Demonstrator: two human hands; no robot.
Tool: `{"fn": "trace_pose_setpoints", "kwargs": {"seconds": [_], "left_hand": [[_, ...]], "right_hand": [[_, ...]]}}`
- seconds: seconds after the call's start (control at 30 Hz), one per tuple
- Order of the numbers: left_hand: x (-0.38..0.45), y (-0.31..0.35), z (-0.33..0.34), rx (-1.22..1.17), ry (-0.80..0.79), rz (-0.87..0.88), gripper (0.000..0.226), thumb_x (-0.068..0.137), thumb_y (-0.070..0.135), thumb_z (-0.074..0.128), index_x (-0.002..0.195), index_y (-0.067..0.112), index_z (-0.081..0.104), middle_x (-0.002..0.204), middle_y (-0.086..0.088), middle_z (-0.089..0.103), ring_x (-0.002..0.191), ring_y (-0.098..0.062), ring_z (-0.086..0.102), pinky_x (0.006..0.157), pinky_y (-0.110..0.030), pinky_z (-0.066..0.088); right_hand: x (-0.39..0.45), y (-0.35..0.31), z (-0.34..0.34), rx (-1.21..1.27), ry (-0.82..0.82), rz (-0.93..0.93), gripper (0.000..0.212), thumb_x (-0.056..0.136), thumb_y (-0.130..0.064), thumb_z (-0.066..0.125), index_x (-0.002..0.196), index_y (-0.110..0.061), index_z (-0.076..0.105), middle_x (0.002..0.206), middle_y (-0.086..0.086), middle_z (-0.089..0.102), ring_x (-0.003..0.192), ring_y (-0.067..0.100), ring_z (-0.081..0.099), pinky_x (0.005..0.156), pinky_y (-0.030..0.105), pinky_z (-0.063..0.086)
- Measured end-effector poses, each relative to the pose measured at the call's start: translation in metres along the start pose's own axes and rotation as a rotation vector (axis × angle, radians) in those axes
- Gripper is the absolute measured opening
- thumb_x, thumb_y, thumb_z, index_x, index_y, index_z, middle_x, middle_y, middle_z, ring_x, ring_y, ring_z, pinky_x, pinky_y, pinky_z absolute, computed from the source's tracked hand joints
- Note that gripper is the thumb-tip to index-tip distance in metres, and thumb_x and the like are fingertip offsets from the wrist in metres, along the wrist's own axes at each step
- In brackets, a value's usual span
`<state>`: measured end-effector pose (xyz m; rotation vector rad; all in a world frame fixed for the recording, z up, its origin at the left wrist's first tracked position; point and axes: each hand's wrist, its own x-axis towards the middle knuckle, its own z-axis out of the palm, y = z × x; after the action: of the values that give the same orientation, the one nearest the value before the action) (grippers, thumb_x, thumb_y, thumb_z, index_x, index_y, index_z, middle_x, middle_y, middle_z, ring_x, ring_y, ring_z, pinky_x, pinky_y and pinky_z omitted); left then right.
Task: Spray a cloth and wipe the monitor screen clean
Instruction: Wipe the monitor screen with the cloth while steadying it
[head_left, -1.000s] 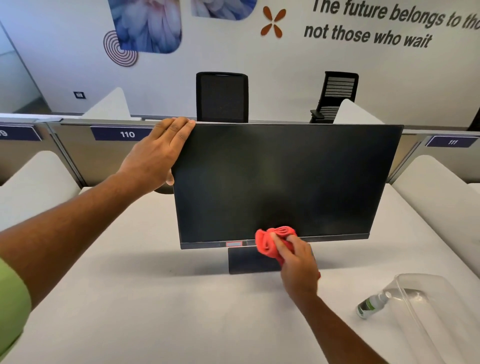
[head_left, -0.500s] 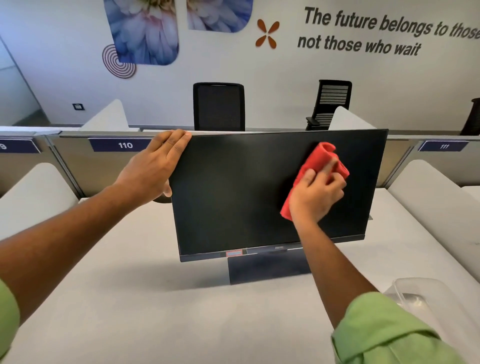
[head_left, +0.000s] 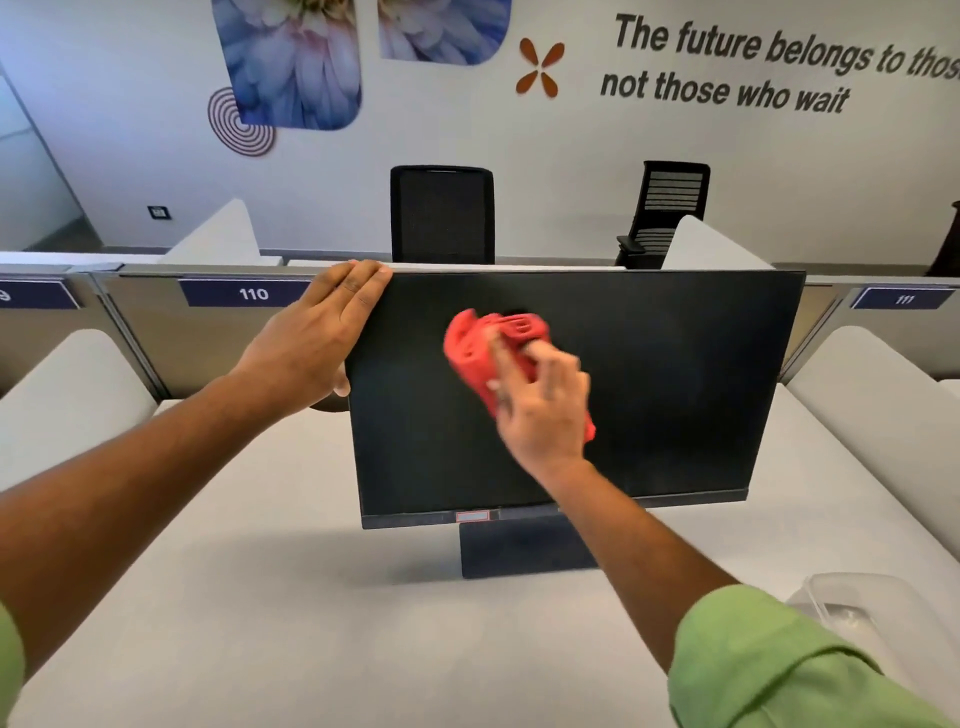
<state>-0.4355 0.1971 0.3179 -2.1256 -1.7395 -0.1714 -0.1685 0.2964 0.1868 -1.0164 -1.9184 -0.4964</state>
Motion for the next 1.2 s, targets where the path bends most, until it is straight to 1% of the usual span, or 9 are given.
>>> {"fn": "trace_pose_setpoints", "kwargs": {"seconds": [0.13,0.27,0.33,0.67,0.8,0.93,1.0,1.07,1.2], "left_hand": [[0.008,-0.003,0.001,-0.02,0.01,0.022,0.146,0.053,0.027,0.102,0.163,0.009,0.007,0.168,-0.012,0.022,0.156,-0.034,0.015,0.124,-0.05,0.029],[0.009,-0.005,0.002,-0.026,0.013,0.025,0.146,0.053,0.029,0.102,0.163,0.008,0.008,0.168,-0.012,0.022,0.156,-0.034,0.015,0.123,-0.05,0.029],[0.01,-0.005,0.002,-0.024,0.019,0.033,0.145,0.054,0.029,0.101,0.163,0.008,0.008,0.168,-0.012,0.022,0.156,-0.034,0.015,0.122,-0.052,0.032],[0.009,-0.006,0.007,-0.067,0.05,0.057,0.148,0.046,0.021,0.104,0.162,0.002,0.014,0.166,-0.014,0.026,0.154,-0.036,0.019,0.118,-0.054,0.038],[0.002,-0.014,0.009,-0.155,0.051,0.079,0.15,0.049,0.023,0.103,0.164,0.009,0.007,0.17,-0.008,0.018,0.158,-0.03,0.008,0.117,-0.055,0.039],[-0.007,-0.027,0.013,-0.408,0.069,0.047,0.13,0.072,0.022,0.091,0.165,0.028,0.0,0.173,0.01,0.001,0.158,-0.01,-0.009,0.125,-0.049,0.022],[-0.009,-0.023,0.017,-0.563,0.177,-0.092,0.105,0.087,0.016,0.079,0.165,0.027,0.01,0.172,0.007,0.011,0.159,-0.012,0.003,0.125,-0.049,0.024],[-0.007,-0.016,0.018,-0.729,0.266,-0.319,0.075,0.097,0.011,0.067,0.161,0.02,0.028,0.166,0.0,0.032,0.153,-0.021,0.031,0.121,-0.047,0.035],[0.001,0.003,0.006,-1.226,0.252,-0.577,0.038,0.108,0.009,0.046,0.144,0.014,0.056,0.136,-0.001,0.066,0.128,-0.016,0.061,0.113,-0.04,0.048]], "right_hand": [[0.021,0.078,-0.02,-0.071,0.108,0.49,0.054,0.101,-0.033,0.055,0.155,-0.025,0.055,0.126,0.017,0.054,0.109,0.041,0.053,0.081,0.049,0.045],[0.045,0.142,-0.04,-0.023,0.243,1.042,0.053,0.107,-0.044,0.04,0.157,-0.03,0.052,0.136,0.016,0.049,0.121,0.038,0.051,0.102,0.055,0.049],[0.054,0.138,-0.04,0.013,0.285,1.141,0.055,0.108,-0.049,0.038,0.158,-0.031,0.049,0.138,0.016,0.048,0.122,0.038,0.05,0.105,0.056,0.049],[0.059,-0.075,0.005,0.029,-0.008,0.26,0.074,0.101,-0.066,0.051,0.165,-0.033,0.035,0.135,0.012,0.046,0.113,0.037,0.049,0.087,0.048,0.045],[0.055,-0.106,0.012,0.09,-0.044,0.2,0.071,0.103,-0.061,0.053,0.166,-0.032,0.036,0.143,0.01,0.04,0.123,0.033,0.049,0.093,0.05,0.052],[0.054,-0.095,0.008,0.075,-0.035,0.163,0.07,0.103,-0.06,0.055,0.164,-0.029,0.041,0.146,0.01,0.035,0.128,0.033,0.046,0.099,0.052,0.049],[0.055,-0.088,0.007,0.066,-0.019,0.164,0.07,0.102,-0.059,0.057,0.163,-0.028,0.043,0.15,0.01,0.032,0.134,0.035,0.042,0.106,0.055,0.044],[0.057,-0.082,0.006,0.069,-0.01,0.126,0.07,0.103,-0.057,0.057,0.163,-0.025,0.043,0.16,0.01,0.028,0.147,0.037,0.037,0.117,0.058,0.036],[0.062,-0.076,0.008,0.094,-0.02,0.017,0.069,0.11,-0.051,0.05,0.168,-0.017,0.032,0.177,0.009,0.02,0.166,0.034,0.013,0.134,0.056,0.01]]}}
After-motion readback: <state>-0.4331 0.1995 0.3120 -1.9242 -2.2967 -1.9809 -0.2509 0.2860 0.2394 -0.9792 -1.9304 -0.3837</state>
